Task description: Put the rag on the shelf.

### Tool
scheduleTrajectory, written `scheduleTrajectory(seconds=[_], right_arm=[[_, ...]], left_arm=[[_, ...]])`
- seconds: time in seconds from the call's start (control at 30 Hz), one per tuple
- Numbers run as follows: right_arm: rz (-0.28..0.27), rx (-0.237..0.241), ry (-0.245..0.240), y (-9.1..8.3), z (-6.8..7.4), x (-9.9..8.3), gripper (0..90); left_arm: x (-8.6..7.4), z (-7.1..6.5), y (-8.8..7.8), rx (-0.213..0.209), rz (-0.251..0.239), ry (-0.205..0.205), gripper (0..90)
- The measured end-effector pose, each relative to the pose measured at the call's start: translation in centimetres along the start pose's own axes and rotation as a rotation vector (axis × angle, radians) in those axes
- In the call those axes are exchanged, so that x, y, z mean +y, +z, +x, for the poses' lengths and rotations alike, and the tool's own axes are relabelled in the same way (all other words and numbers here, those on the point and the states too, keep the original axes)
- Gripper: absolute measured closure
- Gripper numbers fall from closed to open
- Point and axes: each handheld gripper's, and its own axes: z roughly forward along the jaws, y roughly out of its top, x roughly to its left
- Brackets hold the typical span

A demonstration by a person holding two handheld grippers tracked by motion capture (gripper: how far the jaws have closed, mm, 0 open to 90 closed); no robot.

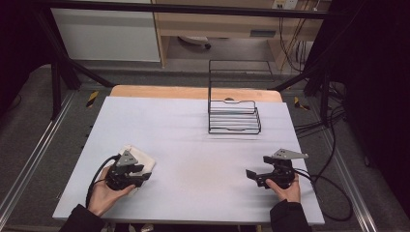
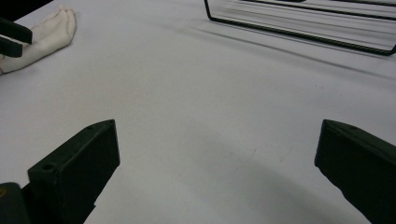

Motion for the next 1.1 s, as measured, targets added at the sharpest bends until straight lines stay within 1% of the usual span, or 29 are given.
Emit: scheduleTrajectory(seconds=[0.07,0.13,0.17,0.3,0.33,0.37,0.47,0.5,0.53,0.57,0.6,0.73,0.77,0.8,0.9,0.97,1.03,1.07,1.1], right_arm=[[0.001,-0.001,0.001,0.00,0.03,-0.02,0.6],[0.001,-0.001,0.003,0.01,0.05,-0.02,0.6],[0.001,-0.001,0.002,0.02,0.05,-0.02,0.6],[0.002,0.000,0.004,0.04,0.05,-0.02,0.6],[0.003,0.000,0.004,0.04,0.05,-0.02,0.6],[0.003,0.000,0.004,0.04,0.05,-0.02,0.6],[0.004,0.000,0.002,0.05,0.05,-0.03,0.6],[0.004,0.000,0.002,0.05,0.05,-0.03,0.6],[0.004,0.000,0.002,0.05,0.05,-0.03,0.6],[0.004,0.001,0.002,0.06,0.05,-0.03,0.6],[0.005,0.001,0.004,0.05,0.06,-0.02,0.6],[0.002,0.000,0.003,0.03,0.04,-0.02,0.7],[0.002,0.000,0.003,0.03,0.04,-0.02,0.7],[0.004,0.001,0.005,0.05,0.05,-0.02,0.7],[0.006,0.003,0.002,0.07,0.04,-0.02,0.7],[0.004,0.004,0.006,0.04,0.05,-0.01,0.8],[0.004,0.005,0.006,0.04,0.05,-0.01,0.8],[0.004,0.005,0.004,0.06,0.03,0.00,0.8],[0.006,0.006,0.006,0.07,0.05,-0.01,0.8]], left_arm=[[-0.02,-0.10,0.13,0.003,0.006,-0.004,61.3],[-0.06,-0.24,0.31,0.008,0.014,-0.004,61.9],[-0.10,-0.40,0.52,0.023,0.021,0.006,61.9],[-0.18,-0.43,0.69,0.035,0.026,0.004,63.6],[-0.24,-0.34,0.77,0.043,0.030,0.001,64.8],[-0.24,-0.34,0.77,0.043,0.030,0.001,65.8],[-0.24,-0.21,0.86,0.041,0.033,-0.021,67.8],[-0.20,-0.22,0.89,0.052,0.039,-0.020,69.1],[-0.20,-0.22,0.89,0.052,0.039,-0.020,70.6],[-0.16,-0.27,0.91,0.061,0.044,-0.017,72.7],[-0.04,-0.39,0.97,0.078,0.054,-0.008,74.4],[0.10,-0.51,1.02,0.092,0.063,-0.009,80.1],[0.11,-0.51,1.03,0.095,0.064,-0.008,80.1],[0.12,-0.53,1.02,0.095,0.064,-0.008,82.7],[0.18,-0.49,0.97,0.093,0.066,-0.007,85.2],[0.20,-0.29,0.88,0.080,0.062,-0.029,86.0],[0.22,-0.05,0.64,0.063,0.044,-0.048,86.5],[0.35,0.01,0.25,0.045,0.013,-0.073,86.6],[0.46,0.00,0.06,0.039,0.003,-0.079,86.6]])
